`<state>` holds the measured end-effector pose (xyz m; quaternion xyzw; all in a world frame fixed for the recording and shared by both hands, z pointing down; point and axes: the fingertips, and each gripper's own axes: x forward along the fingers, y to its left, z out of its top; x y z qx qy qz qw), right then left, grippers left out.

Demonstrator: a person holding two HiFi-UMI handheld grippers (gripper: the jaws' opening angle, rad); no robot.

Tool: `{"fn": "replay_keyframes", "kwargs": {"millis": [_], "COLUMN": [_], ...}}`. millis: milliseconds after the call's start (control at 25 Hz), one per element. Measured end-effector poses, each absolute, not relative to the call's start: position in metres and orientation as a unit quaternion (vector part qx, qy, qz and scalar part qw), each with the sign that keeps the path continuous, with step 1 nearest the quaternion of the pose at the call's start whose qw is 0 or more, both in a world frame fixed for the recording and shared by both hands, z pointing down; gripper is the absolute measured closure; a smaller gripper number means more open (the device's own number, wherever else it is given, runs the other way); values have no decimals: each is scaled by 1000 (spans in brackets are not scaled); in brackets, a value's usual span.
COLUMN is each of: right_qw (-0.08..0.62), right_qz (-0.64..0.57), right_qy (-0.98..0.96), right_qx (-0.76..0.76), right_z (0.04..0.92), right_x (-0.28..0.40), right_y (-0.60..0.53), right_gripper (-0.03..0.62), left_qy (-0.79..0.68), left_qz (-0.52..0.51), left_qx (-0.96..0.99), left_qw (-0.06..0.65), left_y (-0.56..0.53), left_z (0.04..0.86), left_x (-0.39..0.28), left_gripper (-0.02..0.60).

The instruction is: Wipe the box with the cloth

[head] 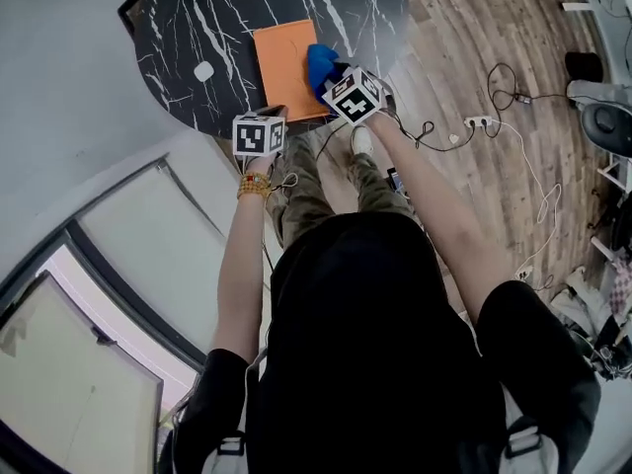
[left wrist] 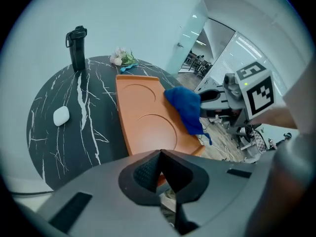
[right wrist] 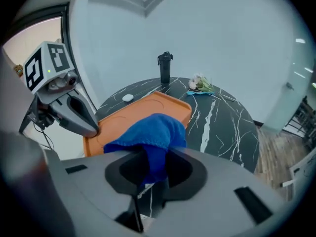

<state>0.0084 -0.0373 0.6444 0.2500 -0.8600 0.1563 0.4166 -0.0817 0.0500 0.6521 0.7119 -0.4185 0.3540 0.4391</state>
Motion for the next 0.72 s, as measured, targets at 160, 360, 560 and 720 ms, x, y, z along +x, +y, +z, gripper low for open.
{"fn": "replay_keyframes", "kwargs": {"millis": [160,360,560,720], "right_qw": [405,423,465,500], "right_qz": [209,221,100,64], "right_qy": [-864,-866,-874,-860], "right_qx": [215,150,105,79], "right_z": [650,680,662,666], "right_x": [25,38,15,-4], "right_y": [21,27,-61,-106], "right_gripper": [520,520,520,519], "left_qy": [-408,-395,-383,-382], "left_qz": [362,381,405,386], "left_qx": [711,719,721,724], "left_qw": [443,426,411,426], "left_y": [55,49,48,51], "left_z": [652,653,654,655], "left_x": [-79,-76,-78,-81], "left_gripper": [581,581,581,581]}}
